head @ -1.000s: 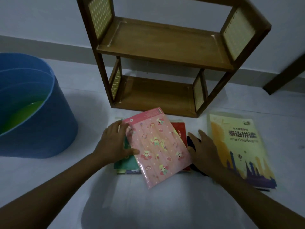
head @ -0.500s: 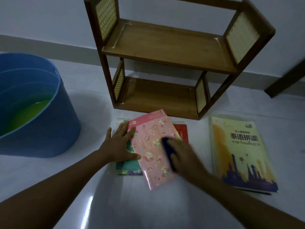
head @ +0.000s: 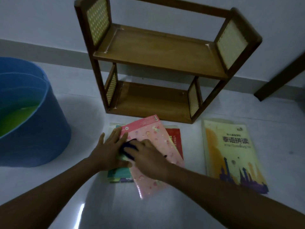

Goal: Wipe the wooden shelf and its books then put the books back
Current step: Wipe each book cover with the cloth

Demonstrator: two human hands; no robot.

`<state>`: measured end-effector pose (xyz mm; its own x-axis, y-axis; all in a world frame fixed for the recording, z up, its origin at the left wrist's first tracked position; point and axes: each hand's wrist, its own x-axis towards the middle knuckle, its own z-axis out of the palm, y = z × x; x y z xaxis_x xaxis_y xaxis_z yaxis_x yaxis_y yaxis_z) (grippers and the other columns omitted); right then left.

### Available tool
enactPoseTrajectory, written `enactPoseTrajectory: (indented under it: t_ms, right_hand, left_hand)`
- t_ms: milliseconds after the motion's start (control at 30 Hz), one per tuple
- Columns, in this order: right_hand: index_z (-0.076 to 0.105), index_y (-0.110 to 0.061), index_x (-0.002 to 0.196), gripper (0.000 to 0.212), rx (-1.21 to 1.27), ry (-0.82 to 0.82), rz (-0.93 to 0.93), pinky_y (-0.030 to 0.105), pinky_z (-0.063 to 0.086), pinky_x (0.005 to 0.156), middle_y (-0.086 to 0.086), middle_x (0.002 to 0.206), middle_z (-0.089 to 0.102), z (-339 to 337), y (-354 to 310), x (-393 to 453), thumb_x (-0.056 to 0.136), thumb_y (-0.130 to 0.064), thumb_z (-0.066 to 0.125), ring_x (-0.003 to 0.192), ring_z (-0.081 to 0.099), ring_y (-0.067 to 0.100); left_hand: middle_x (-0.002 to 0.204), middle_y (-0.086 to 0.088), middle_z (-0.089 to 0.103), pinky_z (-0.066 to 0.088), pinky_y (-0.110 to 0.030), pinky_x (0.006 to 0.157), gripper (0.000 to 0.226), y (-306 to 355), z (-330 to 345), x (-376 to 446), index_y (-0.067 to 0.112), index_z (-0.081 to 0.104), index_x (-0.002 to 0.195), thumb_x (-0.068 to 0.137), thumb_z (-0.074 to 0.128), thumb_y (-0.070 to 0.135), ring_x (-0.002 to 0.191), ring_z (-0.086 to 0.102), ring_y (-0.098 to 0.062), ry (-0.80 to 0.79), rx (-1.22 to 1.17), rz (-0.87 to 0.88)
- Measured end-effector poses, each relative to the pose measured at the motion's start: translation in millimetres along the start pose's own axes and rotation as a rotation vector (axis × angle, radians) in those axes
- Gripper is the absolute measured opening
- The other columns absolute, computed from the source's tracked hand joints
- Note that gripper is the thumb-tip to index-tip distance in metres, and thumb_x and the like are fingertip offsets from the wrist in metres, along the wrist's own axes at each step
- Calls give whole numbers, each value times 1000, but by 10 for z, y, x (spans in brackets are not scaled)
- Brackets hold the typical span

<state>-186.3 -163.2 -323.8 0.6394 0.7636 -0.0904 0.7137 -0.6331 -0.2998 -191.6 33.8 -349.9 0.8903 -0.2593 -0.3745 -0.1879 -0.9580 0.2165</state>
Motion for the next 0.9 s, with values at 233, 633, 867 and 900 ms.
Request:
enactPoseTrajectory:
  t_ms: [233, 633, 867, 900]
  right_hand:
    - [36, -24, 142, 51, -45, 73, 450, 44, 41, 96, 7, 146, 38, -248, 509, 31, 94, -17, 49, 119, 42, 35]
    - [50, -10, 135, 48, 18, 241, 682, 46, 43, 98, 20, 135, 49, -203, 1083, -1055, 87, -8, 51, 112, 48, 41]
    - [40, -20, 144, 46, 219, -39, 666, 40, 31, 113, 13, 152, 32, -115, 1209, -1039, 98, -23, 44, 136, 36, 33]
    - [42, -20, 142, 44, 271, -10, 649, 36, 29, 113, 11, 151, 35, -208, 1206, -1049, 98, -16, 42, 137, 35, 30]
  left_hand:
    - [146, -1, -35, -15, -50, 112, 137, 10, -40, -5, 19, -28, 142, 39, 9, 102, 134, -31, -13, -15, -18, 1]
    - [148, -5, -41, -22, -53, 112, 115, 229, -117, -213, 30, -28, 144, 73, 48, 78, 133, -42, -26, -61, 101, 250]
    - [155, -12, 28, 31, -62, 106, 73, 562, 174, -284, 34, 20, 150, 88, 53, 53, 141, 25, -37, 168, 367, 554]
    - [153, -9, 34, 34, -62, 104, 66, 531, 137, -294, 34, 25, 149, 90, 52, 47, 140, 29, -35, 250, 331, 598]
